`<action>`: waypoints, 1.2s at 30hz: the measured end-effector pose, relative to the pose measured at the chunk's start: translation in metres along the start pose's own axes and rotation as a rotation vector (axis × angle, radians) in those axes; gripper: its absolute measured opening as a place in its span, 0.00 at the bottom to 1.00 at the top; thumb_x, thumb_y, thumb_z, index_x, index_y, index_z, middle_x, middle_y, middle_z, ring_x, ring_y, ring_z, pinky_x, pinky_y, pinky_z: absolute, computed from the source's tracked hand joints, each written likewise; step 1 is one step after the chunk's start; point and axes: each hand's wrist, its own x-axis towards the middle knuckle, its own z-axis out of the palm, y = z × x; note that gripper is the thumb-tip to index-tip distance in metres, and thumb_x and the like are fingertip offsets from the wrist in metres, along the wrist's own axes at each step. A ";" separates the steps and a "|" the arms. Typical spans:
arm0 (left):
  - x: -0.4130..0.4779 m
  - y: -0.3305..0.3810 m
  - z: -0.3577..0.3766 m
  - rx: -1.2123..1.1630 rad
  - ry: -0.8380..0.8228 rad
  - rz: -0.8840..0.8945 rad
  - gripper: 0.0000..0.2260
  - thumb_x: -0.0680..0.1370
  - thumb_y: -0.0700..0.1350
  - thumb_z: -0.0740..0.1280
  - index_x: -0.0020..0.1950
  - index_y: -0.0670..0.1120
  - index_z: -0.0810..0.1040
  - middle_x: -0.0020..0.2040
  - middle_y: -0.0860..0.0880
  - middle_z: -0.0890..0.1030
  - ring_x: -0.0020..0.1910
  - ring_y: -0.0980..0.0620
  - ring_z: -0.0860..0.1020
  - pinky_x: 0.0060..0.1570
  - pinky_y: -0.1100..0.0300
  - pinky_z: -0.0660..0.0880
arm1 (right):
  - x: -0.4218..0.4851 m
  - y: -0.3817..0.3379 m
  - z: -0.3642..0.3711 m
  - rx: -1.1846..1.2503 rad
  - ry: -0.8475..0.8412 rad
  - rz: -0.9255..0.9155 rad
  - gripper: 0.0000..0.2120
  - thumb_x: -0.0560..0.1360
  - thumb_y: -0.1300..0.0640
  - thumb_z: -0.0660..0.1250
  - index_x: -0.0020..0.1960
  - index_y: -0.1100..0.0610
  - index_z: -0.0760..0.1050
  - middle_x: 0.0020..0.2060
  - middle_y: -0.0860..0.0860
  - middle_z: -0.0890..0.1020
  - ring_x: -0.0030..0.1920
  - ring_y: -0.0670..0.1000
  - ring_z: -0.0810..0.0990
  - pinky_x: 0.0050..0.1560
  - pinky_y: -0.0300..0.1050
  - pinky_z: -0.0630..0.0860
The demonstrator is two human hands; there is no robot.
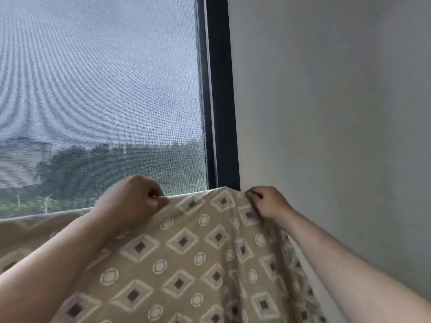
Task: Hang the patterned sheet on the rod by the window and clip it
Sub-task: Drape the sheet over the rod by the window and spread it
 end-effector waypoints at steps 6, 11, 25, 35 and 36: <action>-0.002 0.010 -0.007 -0.089 0.057 -0.054 0.11 0.75 0.48 0.72 0.32 0.48 0.79 0.30 0.53 0.80 0.32 0.54 0.77 0.33 0.60 0.68 | 0.000 0.003 -0.008 0.214 0.098 -0.039 0.11 0.78 0.59 0.65 0.41 0.59 0.83 0.38 0.49 0.84 0.42 0.47 0.80 0.39 0.31 0.69; -0.002 0.018 -0.011 -0.067 0.105 -0.133 0.10 0.80 0.45 0.64 0.39 0.47 0.77 0.38 0.50 0.79 0.38 0.54 0.76 0.33 0.59 0.67 | 0.007 -0.023 -0.022 0.398 0.182 -0.063 0.11 0.79 0.59 0.65 0.40 0.58 0.82 0.36 0.44 0.82 0.37 0.40 0.78 0.36 0.26 0.70; -0.010 0.001 -0.052 -0.299 -0.083 -0.386 0.13 0.80 0.36 0.60 0.35 0.45 0.72 0.30 0.48 0.72 0.28 0.51 0.70 0.27 0.61 0.69 | 0.003 -0.107 -0.005 0.233 -0.421 -0.266 0.19 0.80 0.52 0.62 0.32 0.54 0.68 0.29 0.51 0.68 0.31 0.49 0.65 0.34 0.44 0.63; -0.045 -0.046 -0.081 -0.270 -0.110 -0.378 0.13 0.82 0.41 0.60 0.37 0.44 0.72 0.30 0.48 0.72 0.31 0.51 0.70 0.34 0.58 0.68 | -0.006 -0.116 -0.011 0.113 -0.343 -0.309 0.20 0.80 0.50 0.62 0.31 0.55 0.69 0.26 0.49 0.73 0.29 0.48 0.71 0.36 0.47 0.69; -0.045 -0.046 -0.083 -0.348 -0.095 -0.396 0.13 0.82 0.38 0.59 0.37 0.43 0.71 0.29 0.47 0.72 0.28 0.52 0.70 0.30 0.60 0.68 | -0.008 -0.122 -0.009 0.127 -0.307 -0.317 0.20 0.81 0.50 0.62 0.31 0.55 0.71 0.26 0.47 0.74 0.29 0.47 0.72 0.36 0.46 0.70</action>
